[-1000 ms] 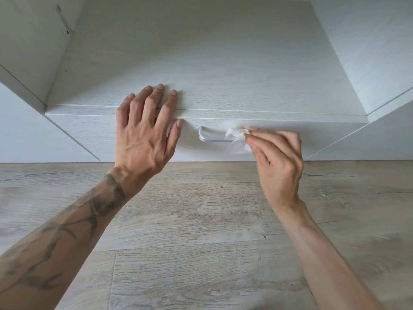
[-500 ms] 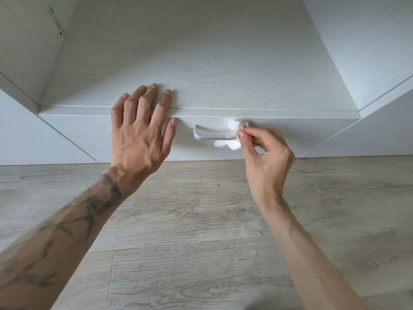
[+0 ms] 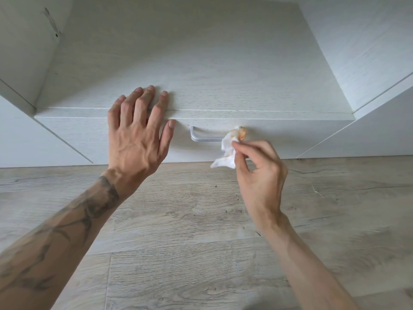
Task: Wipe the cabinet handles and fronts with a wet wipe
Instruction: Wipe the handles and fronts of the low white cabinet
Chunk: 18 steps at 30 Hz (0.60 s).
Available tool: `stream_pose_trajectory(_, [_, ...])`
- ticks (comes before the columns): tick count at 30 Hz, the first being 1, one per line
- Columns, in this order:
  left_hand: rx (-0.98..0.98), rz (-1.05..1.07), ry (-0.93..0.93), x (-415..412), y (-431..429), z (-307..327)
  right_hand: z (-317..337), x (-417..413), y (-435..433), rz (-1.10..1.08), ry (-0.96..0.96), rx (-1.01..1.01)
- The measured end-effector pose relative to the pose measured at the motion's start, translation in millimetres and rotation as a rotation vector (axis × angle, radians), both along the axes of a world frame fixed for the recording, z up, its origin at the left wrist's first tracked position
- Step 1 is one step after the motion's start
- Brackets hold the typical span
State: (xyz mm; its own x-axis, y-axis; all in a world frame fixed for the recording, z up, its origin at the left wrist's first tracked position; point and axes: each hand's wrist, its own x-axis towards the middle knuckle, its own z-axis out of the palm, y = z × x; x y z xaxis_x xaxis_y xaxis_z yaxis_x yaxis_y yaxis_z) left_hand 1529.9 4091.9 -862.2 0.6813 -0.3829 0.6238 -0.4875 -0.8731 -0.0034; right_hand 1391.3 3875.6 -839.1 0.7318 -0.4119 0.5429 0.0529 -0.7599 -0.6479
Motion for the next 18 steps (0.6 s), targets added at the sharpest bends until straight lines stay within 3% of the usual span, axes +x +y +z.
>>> stream_pose_trajectory(6, [0.003,-0.003,0.005,0,2,0,6,14,-19,-0.133,-0.085,0.107])
stream_pose_trajectory(12, [-0.001,0.003,0.004,-1,0,1,-6,14,-1,-0.058,-0.006,0.125])
stream_pose_trajectory(16, [-0.001,0.003,0.002,-1,0,0,-5,-1,-3,-0.008,-0.049,0.026])
stream_pose_trajectory(18, [-0.005,0.000,0.003,-1,0,1,-1,3,-9,-0.040,-0.090,0.082])
